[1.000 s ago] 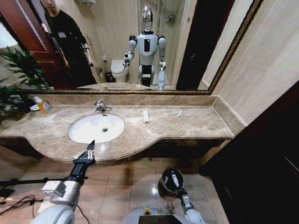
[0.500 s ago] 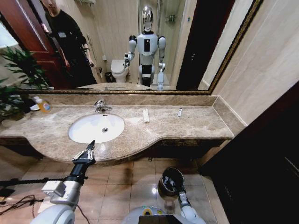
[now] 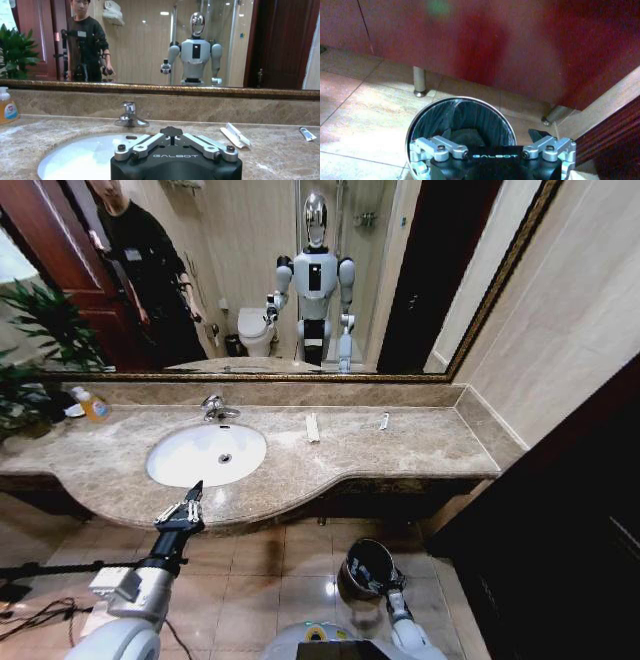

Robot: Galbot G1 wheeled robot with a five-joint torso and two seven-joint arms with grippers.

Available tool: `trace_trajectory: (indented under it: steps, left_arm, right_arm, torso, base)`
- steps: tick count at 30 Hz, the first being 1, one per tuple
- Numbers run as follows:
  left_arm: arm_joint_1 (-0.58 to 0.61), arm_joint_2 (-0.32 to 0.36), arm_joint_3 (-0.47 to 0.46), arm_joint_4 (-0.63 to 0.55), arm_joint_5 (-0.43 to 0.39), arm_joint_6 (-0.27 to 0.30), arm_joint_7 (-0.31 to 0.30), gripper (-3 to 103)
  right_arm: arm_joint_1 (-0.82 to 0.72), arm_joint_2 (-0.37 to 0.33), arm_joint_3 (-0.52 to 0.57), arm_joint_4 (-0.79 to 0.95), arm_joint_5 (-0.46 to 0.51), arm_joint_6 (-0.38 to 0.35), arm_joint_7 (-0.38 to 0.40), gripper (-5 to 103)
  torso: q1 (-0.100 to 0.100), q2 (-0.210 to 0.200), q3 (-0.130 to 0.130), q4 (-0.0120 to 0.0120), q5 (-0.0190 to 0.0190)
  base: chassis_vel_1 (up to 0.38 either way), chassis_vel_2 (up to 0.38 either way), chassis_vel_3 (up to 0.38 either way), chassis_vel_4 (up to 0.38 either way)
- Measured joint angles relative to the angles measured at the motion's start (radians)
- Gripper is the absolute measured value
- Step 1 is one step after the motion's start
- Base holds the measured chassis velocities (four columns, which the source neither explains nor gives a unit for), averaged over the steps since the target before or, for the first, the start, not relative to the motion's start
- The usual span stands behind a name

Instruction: Pick up the trash from the sink and place it in the trash bin.

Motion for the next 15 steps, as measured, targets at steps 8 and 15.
trace_trajectory:
  steps: [8, 15]
  left_arm:
    - [0.0, 0.0, 0.0, 0.0, 0.0, 0.0, 0.0, 0]
    - [0.0, 0.0, 0.0, 0.0, 0.0, 0.0, 0.0, 0]
  right_arm:
    - [-0.01, -0.002, -0.002, 0.01, 0.002, 0.0, -0.001, 100]
    - [-0.026, -0.011, -0.003, 0.038, 0.017, -0.001, -0.002, 100]
  torso:
    - [0.0, 0.0, 0.0, 0.0, 0.0]
    - [0.0, 0.0, 0.0, 0.0, 0.0]
  base:
    - [0.0, 0.0, 0.0, 0.0]
    - [0.0, 0.0, 0.0, 0.0]
